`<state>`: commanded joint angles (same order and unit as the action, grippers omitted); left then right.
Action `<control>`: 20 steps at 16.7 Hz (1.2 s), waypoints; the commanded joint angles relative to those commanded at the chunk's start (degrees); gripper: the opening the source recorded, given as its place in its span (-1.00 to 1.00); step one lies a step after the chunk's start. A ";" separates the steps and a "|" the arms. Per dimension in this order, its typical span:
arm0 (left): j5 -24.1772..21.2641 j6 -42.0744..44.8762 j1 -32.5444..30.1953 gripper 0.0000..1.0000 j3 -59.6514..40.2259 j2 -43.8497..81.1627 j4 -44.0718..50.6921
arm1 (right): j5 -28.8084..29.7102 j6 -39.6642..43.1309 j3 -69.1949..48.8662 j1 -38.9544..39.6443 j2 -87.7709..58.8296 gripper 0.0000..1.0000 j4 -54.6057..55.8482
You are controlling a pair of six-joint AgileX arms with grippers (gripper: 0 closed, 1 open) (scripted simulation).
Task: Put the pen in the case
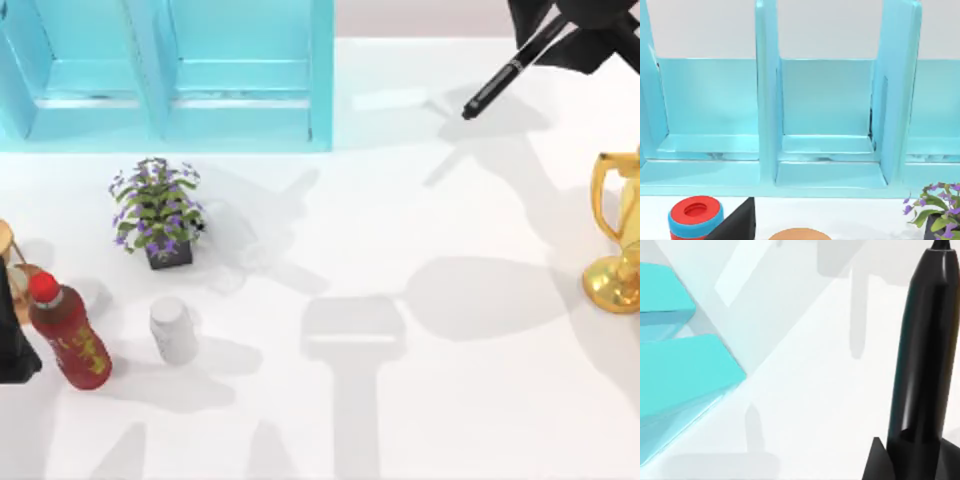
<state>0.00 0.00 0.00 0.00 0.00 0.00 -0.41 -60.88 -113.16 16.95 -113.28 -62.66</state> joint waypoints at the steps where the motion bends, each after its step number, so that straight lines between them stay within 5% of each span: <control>1: 0.00 0.00 0.00 1.00 0.00 0.00 0.00 | 0.37 0.67 -0.10 -3.50 0.70 -1.00 0.35; 13: 0.00 0.00 0.00 1.00 0.00 0.00 0.00 | 1.54 5.90 13.67 -46.83 2.15 -1.00 -8.26; 20: 0.00 0.00 0.00 1.00 0.00 0.00 0.00 | -0.24 5.96 17.25 -52.92 2.49 -1.00 -10.09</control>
<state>0.00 0.00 0.00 0.00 0.00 0.00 -0.65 -54.92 -95.90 -35.97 -110.79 -72.75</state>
